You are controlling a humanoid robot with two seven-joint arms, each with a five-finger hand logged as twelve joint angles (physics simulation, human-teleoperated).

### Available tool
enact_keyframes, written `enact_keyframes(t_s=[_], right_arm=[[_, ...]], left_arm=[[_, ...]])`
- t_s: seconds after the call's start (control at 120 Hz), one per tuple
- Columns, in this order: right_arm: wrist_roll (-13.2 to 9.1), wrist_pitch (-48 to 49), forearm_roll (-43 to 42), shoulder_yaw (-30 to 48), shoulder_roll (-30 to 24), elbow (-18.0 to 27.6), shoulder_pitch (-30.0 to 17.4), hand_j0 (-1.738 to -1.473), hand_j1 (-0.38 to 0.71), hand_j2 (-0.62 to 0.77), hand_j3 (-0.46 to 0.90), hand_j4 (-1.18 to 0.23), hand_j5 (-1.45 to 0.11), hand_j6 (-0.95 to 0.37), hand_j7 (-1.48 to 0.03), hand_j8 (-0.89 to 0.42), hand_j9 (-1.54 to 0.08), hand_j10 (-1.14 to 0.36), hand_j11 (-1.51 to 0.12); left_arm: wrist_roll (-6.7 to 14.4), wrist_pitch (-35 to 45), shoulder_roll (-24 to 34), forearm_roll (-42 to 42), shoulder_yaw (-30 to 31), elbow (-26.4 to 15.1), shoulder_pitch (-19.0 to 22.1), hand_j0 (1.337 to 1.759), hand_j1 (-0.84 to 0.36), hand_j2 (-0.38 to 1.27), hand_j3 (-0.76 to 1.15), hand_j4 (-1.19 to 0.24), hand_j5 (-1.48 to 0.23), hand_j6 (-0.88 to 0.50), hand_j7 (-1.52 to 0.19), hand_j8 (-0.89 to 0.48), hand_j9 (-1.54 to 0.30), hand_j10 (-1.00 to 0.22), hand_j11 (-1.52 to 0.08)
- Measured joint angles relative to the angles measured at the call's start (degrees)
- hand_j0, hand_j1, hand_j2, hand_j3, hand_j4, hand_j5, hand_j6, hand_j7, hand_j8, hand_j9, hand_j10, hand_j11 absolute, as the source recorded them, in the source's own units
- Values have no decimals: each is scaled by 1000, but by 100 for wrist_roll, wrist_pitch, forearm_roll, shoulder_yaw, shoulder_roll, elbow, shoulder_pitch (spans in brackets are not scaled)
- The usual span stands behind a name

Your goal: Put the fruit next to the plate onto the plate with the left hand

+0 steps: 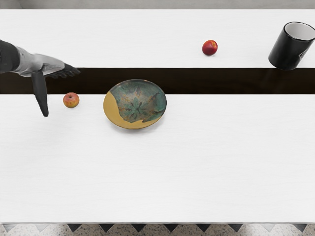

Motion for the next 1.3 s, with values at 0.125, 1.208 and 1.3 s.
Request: enact_keyframes(t_s=[0.125, 1.208, 1.3], right_arm=[[0, -1, 0, 0, 0, 0, -1, -1658, -349, 0, 0, 0, 0, 0, 0, 0, 0, 0, 0], [0, -1, 0, 0, 0, 0, -1, -1658, -349, 0, 0, 0, 0, 0, 0, 0, 0, 0, 0], [0, -1, 0, 0, 0, 0, -1, -1658, -349, 0, 0, 0, 0, 0, 0, 0, 0, 0, 0]], left_arm=[[87, 713, -356, 890, 26, -210, 280, 1658, 324, 5, 0, -26, -29, -28, -28, -27, -28, -26, -28], [124, 3559, -1812, 2797, 1474, 1032, 1027, 1658, 53, 53, 0, -254, -324, -255, -324, -255, -324, -253, -324], [124, 3576, -2065, 2799, 1487, 1155, 1036, 1658, 52, 54, 0, -255, -326, -256, -325, -255, -325, -254, -325]])
